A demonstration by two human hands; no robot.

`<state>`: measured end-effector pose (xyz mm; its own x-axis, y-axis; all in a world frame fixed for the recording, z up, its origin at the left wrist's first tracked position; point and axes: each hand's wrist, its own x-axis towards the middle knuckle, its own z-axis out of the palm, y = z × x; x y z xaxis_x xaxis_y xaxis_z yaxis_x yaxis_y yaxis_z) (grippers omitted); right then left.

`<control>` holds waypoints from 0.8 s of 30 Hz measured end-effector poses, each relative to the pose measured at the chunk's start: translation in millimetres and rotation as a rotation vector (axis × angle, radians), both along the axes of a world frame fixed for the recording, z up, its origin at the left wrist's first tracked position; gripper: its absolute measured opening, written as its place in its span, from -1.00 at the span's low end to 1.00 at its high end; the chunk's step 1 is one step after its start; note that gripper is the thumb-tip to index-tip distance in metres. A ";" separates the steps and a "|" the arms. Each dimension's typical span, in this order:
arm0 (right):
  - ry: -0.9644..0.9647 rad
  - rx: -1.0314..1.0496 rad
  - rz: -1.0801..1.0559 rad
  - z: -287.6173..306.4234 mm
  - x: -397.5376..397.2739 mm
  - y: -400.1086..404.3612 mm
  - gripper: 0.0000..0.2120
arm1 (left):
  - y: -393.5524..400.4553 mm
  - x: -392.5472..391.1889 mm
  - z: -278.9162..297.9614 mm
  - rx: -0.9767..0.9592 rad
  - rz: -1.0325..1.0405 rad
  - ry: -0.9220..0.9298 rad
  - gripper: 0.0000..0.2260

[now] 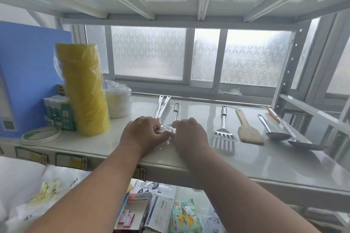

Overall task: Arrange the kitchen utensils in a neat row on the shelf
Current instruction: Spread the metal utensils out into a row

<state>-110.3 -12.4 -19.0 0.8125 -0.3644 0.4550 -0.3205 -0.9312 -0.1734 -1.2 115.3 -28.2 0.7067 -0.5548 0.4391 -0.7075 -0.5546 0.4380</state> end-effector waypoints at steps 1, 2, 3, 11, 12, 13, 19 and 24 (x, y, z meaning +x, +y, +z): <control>0.014 -0.040 0.003 0.3 -1.3 0.8 -0.81 | -1.0 1.5 -0.9 0.010 0.012 -0.020 -0.49; 0.025 -0.069 0.007 0.6 -3.2 1.8 -0.80 | -1.9 2.8 -1.5 0.014 0.030 -0.039 -0.53; 0.034 -0.085 0.014 1.0 -5.1 2.2 -0.79 | -2.8 3.7 -1.9 0.013 0.048 -0.055 -0.57; 0.071 -0.277 0.018 11.6 -32.9 -10.9 -0.63 | -4.1 10.7 -4.8 0.002 0.109 -0.083 -0.65; 0.105 -0.278 -0.014 13.1 -37.2 -14.0 -0.62 | -4.2 10.3 -5.0 0.006 0.114 -0.090 -0.65; 0.139 -0.269 -0.044 13.4 -40.1 -17.7 -0.63 | -4.1 9.5 -5.0 0.008 0.119 -0.098 -0.65; 0.197 -0.153 -0.161 14.6 -49.0 -31.9 -0.70 | -5.0 3.8 -2.0 -0.001 0.124 -0.090 -0.67; 0.236 -0.026 -0.272 6.6 -45.8 -42.4 -0.76 | -5.7 4.1 -3.3 -0.014 0.144 -0.078 -0.68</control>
